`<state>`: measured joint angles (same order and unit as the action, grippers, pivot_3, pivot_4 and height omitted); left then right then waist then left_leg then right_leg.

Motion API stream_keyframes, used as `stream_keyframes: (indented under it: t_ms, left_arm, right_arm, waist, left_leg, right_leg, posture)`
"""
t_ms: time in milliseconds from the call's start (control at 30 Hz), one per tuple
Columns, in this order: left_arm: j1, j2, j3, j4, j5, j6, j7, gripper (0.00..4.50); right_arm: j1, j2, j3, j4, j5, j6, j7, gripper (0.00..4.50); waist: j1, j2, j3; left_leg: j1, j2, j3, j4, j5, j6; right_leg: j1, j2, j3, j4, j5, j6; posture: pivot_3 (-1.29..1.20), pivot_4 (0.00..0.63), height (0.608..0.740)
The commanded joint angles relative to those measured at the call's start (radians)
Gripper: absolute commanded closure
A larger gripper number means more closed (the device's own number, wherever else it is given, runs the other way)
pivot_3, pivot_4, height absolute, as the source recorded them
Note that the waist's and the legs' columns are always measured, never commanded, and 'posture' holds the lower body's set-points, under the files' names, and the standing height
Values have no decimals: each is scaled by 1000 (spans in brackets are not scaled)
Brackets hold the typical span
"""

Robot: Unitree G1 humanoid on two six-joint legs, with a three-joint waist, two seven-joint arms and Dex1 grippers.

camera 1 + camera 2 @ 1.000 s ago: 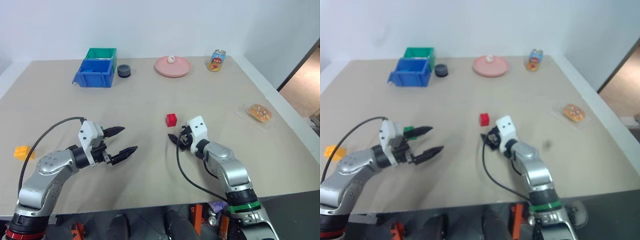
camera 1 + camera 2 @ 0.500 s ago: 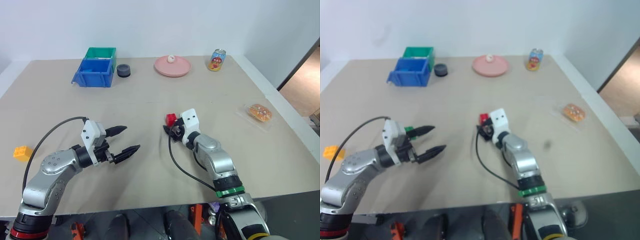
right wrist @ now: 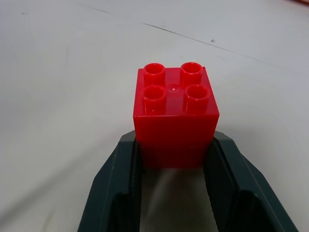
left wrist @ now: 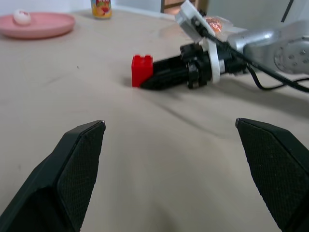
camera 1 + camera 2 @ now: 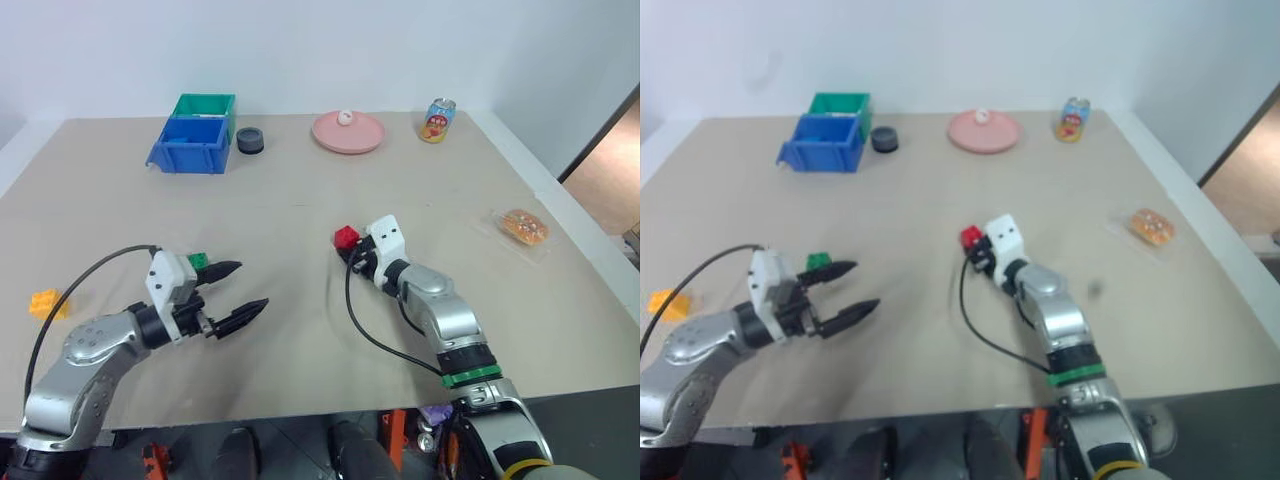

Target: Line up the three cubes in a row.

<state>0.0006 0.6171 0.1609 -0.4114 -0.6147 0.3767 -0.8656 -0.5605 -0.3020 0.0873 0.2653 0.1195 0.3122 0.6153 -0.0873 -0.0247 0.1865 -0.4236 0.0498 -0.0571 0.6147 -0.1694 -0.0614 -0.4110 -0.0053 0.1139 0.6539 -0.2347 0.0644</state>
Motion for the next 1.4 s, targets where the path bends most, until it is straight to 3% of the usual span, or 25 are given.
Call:
stream_keyframes:
  t_ms: [33,167,300,600,867,1400]
  left_arm:
    - [17,38,54,-34,-43,-1,-43,0]
    - [5,56,62,-7,-41,-7,-61,0]
    - [-7,47,52,-6,-42,-5,-62,0]
    - [41,60,67,-75,-76,26,-59,0]
    - [88,96,127,-110,-103,46,-46,0]
    - [61,106,138,-115,-127,65,-22,0]
  right_arm:
    - [19,-99,-5,-102,98,-63,250,3294]
    - [35,-264,26,-105,153,-142,560,3294]
    - [6,-266,42,-98,201,-136,666,3294]
    - [-82,-206,98,48,159,-259,761,3294]
    - [-54,-244,126,74,131,-333,858,3294]
    - [-11,-283,102,105,114,-368,840,3294]
  waist:
    - [2,0,0]
    - [7,0,1]
    - [-1,0,1]
    - [-1,-1,1]
    - [7,-1,1]
    - [7,-1,1]
  left_leg:
    - [0,0,0,0,0,0]
    - [0,0,0,-1,-1,-1]
    - [0,1,1,-1,-1,-1]
    - [0,0,1,-1,-1,-1]
    - [0,0,0,-3,-1,-2]
    - [1,0,1,-3,-1,-2]
  right_leg:
    - [0,0,0,0,0,0]
    - [1,0,0,-2,-1,0]
    - [0,0,0,-2,-1,-1]
    - [0,0,0,-2,-1,0]
    - [-1,0,-1,-2,-2,-1]
    - [0,0,-1,-2,-2,-1]
  posture:
    - [0,150,740]
    - [0,150,740]
    - [0,150,740]
    - [0,150,740]
    - [0,150,740]
    - [0,150,740]
